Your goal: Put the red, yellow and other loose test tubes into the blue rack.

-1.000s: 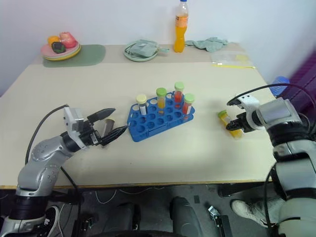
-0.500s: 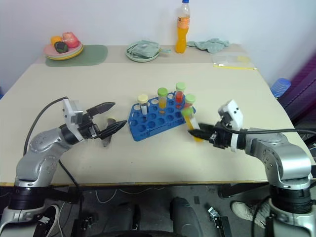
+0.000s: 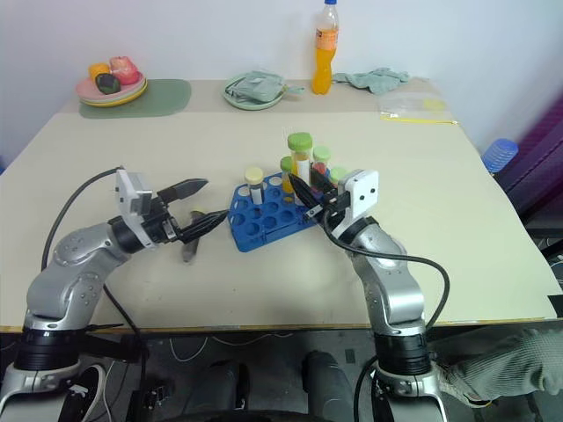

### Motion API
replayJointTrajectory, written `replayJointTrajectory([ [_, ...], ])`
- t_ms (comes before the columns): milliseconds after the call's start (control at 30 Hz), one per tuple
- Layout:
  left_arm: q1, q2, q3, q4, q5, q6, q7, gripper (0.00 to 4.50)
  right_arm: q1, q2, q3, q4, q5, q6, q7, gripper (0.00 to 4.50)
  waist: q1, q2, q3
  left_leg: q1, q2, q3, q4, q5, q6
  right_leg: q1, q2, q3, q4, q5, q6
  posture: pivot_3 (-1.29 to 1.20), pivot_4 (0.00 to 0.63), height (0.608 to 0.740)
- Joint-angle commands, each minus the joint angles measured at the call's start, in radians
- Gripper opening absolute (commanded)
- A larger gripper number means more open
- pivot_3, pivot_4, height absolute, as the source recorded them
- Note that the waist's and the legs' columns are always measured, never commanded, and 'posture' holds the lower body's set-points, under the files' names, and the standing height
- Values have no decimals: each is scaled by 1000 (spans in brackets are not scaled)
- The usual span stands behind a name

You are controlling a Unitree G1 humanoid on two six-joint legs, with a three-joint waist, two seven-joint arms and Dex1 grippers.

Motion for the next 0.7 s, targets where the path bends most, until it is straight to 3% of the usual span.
replayJointTrajectory([
  [33, -33, 7, 11, -52, -21, 21, 20, 4500, 8, 1, 22, 88, -48, -147, -9, 777, -2, 0, 0, 0, 0, 0, 0, 0, 0, 0, 0, 0, 0, 0, 0, 0, 150, 740],
  [300, -16, 37, 32, -61, -30, 29, 4, 4500, -30, 32, 53, 266, -81, -280, -43, 777, -20, 0, 0, 1, 1, 0, -1, 0, 0, 0, 1, 0, 1, 0, 0, 0, 150, 740],
  [700, 67, 40, 52, 74, 7, -122, -105, 4500, -46, 43, 61, 345, -82, -333, -47, 777, -18, 0, 0, 1, 1, 0, -1, 0, 0, 0, 0, 0, 1, 0, -1, 0, 150, 740],
])
